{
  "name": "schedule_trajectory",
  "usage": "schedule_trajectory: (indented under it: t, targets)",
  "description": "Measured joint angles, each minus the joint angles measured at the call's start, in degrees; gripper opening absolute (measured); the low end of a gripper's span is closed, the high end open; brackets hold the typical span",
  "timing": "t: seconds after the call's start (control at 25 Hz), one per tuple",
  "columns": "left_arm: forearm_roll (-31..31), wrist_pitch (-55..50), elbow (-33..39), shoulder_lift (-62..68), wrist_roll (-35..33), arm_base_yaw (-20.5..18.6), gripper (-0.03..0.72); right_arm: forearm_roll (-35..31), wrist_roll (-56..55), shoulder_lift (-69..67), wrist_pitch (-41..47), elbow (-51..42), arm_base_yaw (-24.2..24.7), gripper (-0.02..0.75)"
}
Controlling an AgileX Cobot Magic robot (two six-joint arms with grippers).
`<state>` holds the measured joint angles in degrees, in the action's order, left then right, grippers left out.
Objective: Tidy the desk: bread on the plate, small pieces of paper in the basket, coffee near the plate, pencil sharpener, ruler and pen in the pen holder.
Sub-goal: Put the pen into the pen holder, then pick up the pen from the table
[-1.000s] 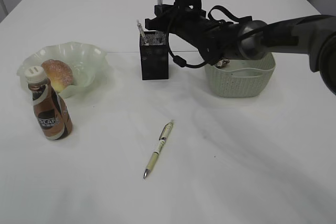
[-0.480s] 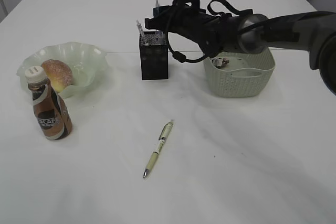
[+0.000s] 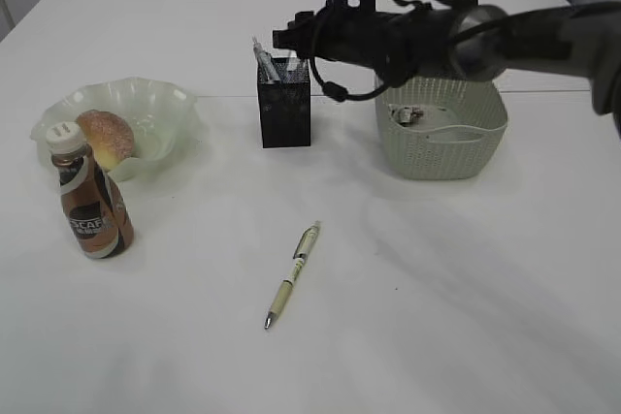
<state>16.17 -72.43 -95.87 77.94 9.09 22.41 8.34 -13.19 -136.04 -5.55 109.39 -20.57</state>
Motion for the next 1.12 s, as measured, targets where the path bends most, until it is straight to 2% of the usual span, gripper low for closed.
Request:
schedule_trajectory:
  t: [0.24, 0.48, 0.68, 0.88, 1.12]
  targets:
    - [-3.58, 0.0, 0.0, 0.4, -0.11, 0.85, 0.307, -1.27, -1.07, 10.88, 20.75, 0.0, 0.0, 0.315]
    - [-6.07, 0.0, 0.0, 4.19, -0.31, 7.66, 0.308, -2.01, -1.11, 21.91, 37.65, 0.0, 0.0, 0.309]
    - [-9.06, 0.19, 0.0, 12.16, 1.49, 12.94, 0.31, -2.0, -1.2, 28.82, 51.14, 0.15, 0.0, 0.308]
    - [-10.99, 2.14, 0.0, 22.63, 2.25, 14.28, 0.312, -1.76, -1.24, 30.19, 67.14, 0.19, 0.0, 0.306]
    - [-14.57, 5.24, 0.0, 35.86, 2.47, 14.28, 0.312, -1.52, -1.24, 30.33, 76.15, 0.19, 0.0, 0.301]
